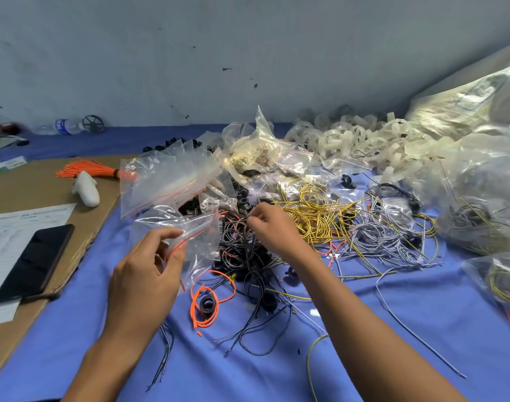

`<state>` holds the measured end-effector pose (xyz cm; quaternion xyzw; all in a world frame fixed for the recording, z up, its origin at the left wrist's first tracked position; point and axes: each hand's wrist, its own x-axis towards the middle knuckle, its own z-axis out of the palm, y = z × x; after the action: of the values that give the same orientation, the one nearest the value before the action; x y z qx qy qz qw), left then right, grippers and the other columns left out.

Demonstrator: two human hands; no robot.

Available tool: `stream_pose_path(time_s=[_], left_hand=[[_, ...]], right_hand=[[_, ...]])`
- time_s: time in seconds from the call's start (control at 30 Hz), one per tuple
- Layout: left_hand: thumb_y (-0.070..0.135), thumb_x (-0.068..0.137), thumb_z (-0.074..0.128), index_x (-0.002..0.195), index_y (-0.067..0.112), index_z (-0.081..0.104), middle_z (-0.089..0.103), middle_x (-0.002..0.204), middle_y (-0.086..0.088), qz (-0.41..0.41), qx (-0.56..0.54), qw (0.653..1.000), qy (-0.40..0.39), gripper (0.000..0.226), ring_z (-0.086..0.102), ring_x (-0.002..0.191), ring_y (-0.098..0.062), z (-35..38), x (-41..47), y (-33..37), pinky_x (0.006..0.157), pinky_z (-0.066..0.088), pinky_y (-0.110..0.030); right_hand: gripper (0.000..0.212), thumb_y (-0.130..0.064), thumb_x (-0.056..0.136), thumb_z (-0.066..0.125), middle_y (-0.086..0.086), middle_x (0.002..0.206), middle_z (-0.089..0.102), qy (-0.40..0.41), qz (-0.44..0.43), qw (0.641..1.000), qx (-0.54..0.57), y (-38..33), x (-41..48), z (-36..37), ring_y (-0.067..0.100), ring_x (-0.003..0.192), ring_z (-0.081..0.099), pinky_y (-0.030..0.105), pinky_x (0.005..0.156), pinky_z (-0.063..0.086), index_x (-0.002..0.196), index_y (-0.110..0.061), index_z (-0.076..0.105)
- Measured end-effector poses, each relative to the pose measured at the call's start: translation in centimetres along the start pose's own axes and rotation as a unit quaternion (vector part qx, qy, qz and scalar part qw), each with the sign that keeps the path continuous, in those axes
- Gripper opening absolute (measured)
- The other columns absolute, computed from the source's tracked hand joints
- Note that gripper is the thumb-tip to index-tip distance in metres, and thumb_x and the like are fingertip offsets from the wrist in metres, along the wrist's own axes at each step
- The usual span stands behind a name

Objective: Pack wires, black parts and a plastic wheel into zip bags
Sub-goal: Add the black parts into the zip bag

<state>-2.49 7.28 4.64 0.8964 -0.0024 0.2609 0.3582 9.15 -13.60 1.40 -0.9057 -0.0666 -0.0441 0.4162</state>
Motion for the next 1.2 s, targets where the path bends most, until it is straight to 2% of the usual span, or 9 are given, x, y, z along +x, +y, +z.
stream_pose_path(time_s=[0.13, 0.23, 0.43, 0.57, 0.67, 0.77, 0.87, 1.07, 1.2], left_hand=[[0.025, 0.091, 0.067, 0.1, 0.03, 0.064, 0.06, 0.067, 0.004, -0.011, -0.016, 1.0, -0.006, 0.01, 0.059, 0.063, -0.015, 0.3, 0.0, 0.2, 0.058, 0.043, -0.03], [0.026, 0.091, 0.066, 0.099, 0.032, 0.063, 0.06, 0.068, 0.006, -0.021, -0.023, 0.999, -0.013, 0.011, 0.057, 0.064, -0.01, 0.9, 0.0, 0.3, 0.058, 0.043, -0.032], [0.029, 0.089, 0.066, 0.1, 0.035, 0.061, 0.06, 0.068, 0.008, -0.021, -0.025, 0.999, -0.022, 0.013, 0.056, 0.066, -0.008, 1.5, -0.3, 0.3, 0.06, 0.047, -0.036], [0.03, 0.09, 0.066, 0.101, 0.037, 0.06, 0.06, 0.068, 0.007, -0.027, -0.024, 0.999, -0.025, 0.014, 0.056, 0.063, -0.009, 1.3, -0.4, -0.2, 0.061, 0.049, -0.038], [0.032, 0.089, 0.065, 0.1, 0.039, 0.059, 0.06, 0.069, 0.009, -0.03, -0.025, 0.999, -0.028, 0.014, 0.057, 0.063, -0.009, 1.1, -0.6, -0.3, 0.061, 0.049, -0.038], [0.034, 0.089, 0.065, 0.1, 0.039, 0.058, 0.061, 0.074, 0.015, -0.031, -0.023, 0.999, -0.03, 0.013, 0.057, 0.064, -0.007, 1.3, -0.7, -0.3, 0.06, 0.047, -0.034], [0.034, 0.089, 0.066, 0.104, 0.04, 0.056, 0.061, 0.076, 0.015, -0.03, -0.023, 0.999, -0.03, 0.019, 0.057, 0.068, -0.004, 1.6, -0.8, 0.1, 0.059, 0.046, -0.033], [0.034, 0.086, 0.068, 0.109, 0.043, 0.044, 0.061, 0.087, 0.018, -0.042, -0.03, 0.997, -0.06, 0.035, 0.059, 0.073, 0.0, 1.6, -1.2, 0.4, 0.061, 0.044, -0.029], [0.031, 0.085, 0.068, 0.109, 0.044, 0.045, 0.062, 0.084, 0.014, -0.039, -0.023, 0.996, -0.071, 0.035, 0.059, 0.073, -0.001, 1.3, -1.6, 0.2, 0.061, 0.044, -0.029]], right_hand=[[0.013, -0.028, 0.092, 0.053, -0.003, 0.094, 0.062, 0.017, 0.07, 0.972, 0.224, 0.1, -1.4, -2.7, 0.013, 0.078, 0.054, 0.029, 0.066, 0.044, 0.097, -0.02, 0.062], [0.01, -0.028, 0.088, 0.055, 0.008, 0.11, 0.062, -0.021, 0.107, 0.933, 0.344, 0.5, -2.0, -3.7, 0.016, 0.083, 0.047, 0.031, 0.068, 0.039, 0.087, -0.019, 0.059], [0.004, -0.019, 0.09, 0.051, 0.005, 0.099, 0.073, -0.026, 0.134, 0.892, 0.432, 1.6, -2.6, -4.0, 0.016, 0.084, 0.056, 0.033, 0.069, 0.042, 0.091, -0.016, 0.054], [0.008, -0.014, 0.089, 0.065, 0.001, 0.096, 0.075, 0.01, 0.124, 0.932, 0.341, 3.0, -3.2, -4.5, 0.012, 0.09, 0.066, 0.028, 0.069, 0.043, 0.095, -0.018, 0.064], [0.024, -0.028, 0.087, 0.067, 0.0, 0.107, 0.07, 0.069, 0.139, 0.983, 0.101, 4.9, -3.8, -5.1, 0.022, 0.099, 0.064, 0.036, 0.082, 0.05, 0.109, -0.019, 0.063], [0.045, -0.036, 0.086, 0.065, 0.009, 0.121, 0.057, 0.157, 0.124, 0.971, -0.135, 6.5, -4.4, -5.6, 0.032, 0.113, 0.051, 0.04, 0.097, 0.039, 0.124, -0.015, 0.055], [0.034, -0.033, 0.087, 0.061, 0.014, 0.113, 0.056, 0.242, 0.058, 0.949, -0.197, 6.4, -4.0, -5.3, 0.035, 0.104, 0.048, 0.041, 0.091, 0.037, 0.117, -0.017, 0.061], [0.029, -0.04, 0.097, 0.047, 0.006, 0.116, 0.059, 0.108, 0.05, 0.923, -0.366, 6.6, -2.0, -4.5, 0.03, 0.106, 0.046, 0.04, 0.09, 0.036, 0.115, -0.023, 0.063], [0.02, -0.024, 0.094, 0.044, 0.004, 0.104, 0.068, 0.088, 0.087, 0.912, -0.391, 6.6, -1.4, -4.6, 0.032, 0.103, 0.049, 0.042, 0.086, 0.031, 0.1, -0.021, 0.063]])
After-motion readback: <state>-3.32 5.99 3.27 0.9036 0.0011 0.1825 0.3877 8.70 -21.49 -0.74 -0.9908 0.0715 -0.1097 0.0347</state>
